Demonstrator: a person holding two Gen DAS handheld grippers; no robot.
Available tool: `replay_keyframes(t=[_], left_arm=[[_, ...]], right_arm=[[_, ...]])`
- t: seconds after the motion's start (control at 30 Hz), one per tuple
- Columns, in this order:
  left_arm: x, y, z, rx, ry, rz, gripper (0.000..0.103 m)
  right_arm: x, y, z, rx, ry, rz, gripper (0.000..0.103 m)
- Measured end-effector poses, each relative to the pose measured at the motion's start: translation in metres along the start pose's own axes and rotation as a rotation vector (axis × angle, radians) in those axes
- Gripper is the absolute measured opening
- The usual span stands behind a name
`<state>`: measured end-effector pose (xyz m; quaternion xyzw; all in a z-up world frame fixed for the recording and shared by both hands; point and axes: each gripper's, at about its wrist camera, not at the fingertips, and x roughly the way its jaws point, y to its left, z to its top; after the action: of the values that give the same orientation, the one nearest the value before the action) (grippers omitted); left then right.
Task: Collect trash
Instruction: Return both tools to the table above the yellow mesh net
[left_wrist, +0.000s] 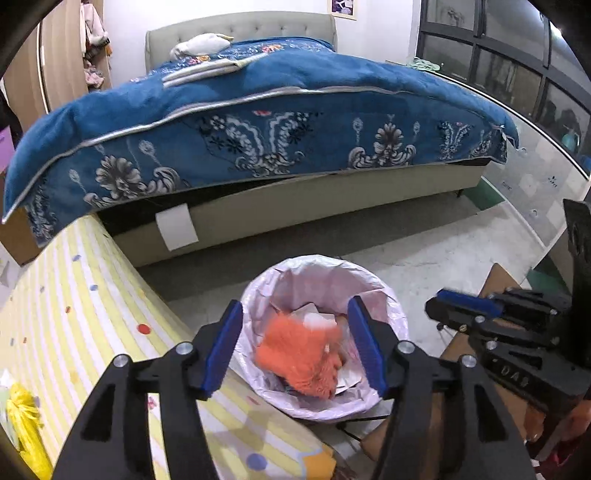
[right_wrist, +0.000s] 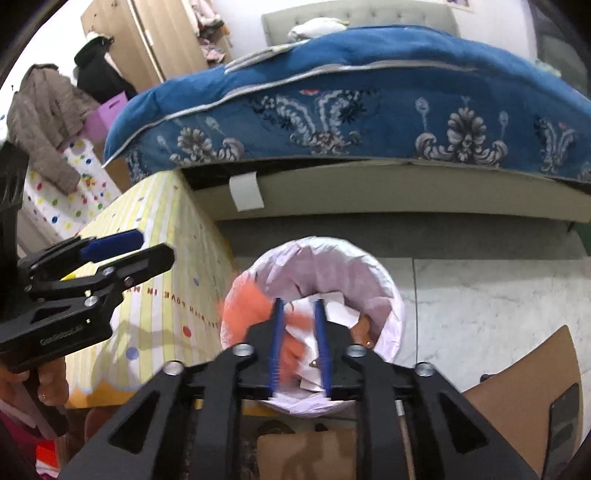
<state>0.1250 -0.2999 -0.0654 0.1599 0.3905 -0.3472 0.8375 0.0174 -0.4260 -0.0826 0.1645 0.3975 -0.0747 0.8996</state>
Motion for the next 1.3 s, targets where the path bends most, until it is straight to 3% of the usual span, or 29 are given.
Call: replay_keyframes(t=[0.17, 0.37, 0.5, 0.57, 0.63, 0.73, 1.0, 1.3], left_arm=[[-0.033, 0.017, -0.011, -0.024, -0.033, 0.074, 0.064], [-0.09, 0.053, -0.037, -0.134, -0.064, 0.138, 0.065], [-0.127, 0.07, -0.053, -0.17, -0.082, 0.146, 0.065], [-0.144, 0.076, -0.062, -0.183, -0.095, 0.159, 0.067], [-0.162, 0.087, -0.074, -0.209, -0.114, 0.179, 0.076], [-0.184, 0.107, -0.091, -0.256, -0.13, 0.232, 0.077], [-0.231, 0.161, -0.137, -0.38, -0.132, 0.381, 0.077], [-0.262, 0.196, -0.165, -0.444, -0.165, 0.429, 0.077]], right_arm=[[-0.024, 0.013, -0.003, -0.011, -0.034, 0.021, 0.029], [-0.041, 0.048, -0.005, -0.057, -0.046, 0.086, 0.032], [-0.055, 0.084, -0.003, -0.11, -0.062, 0.134, 0.034], [-0.061, 0.107, -0.003, -0.15, -0.062, 0.163, 0.039], [-0.066, 0.129, -0.005, -0.199, -0.059, 0.181, 0.046], [-0.068, 0.167, -0.009, -0.28, -0.051, 0.208, 0.051], [-0.067, 0.257, -0.017, -0.449, -0.04, 0.278, 0.051], [-0.064, 0.309, -0.027, -0.529, -0.026, 0.312, 0.051]])
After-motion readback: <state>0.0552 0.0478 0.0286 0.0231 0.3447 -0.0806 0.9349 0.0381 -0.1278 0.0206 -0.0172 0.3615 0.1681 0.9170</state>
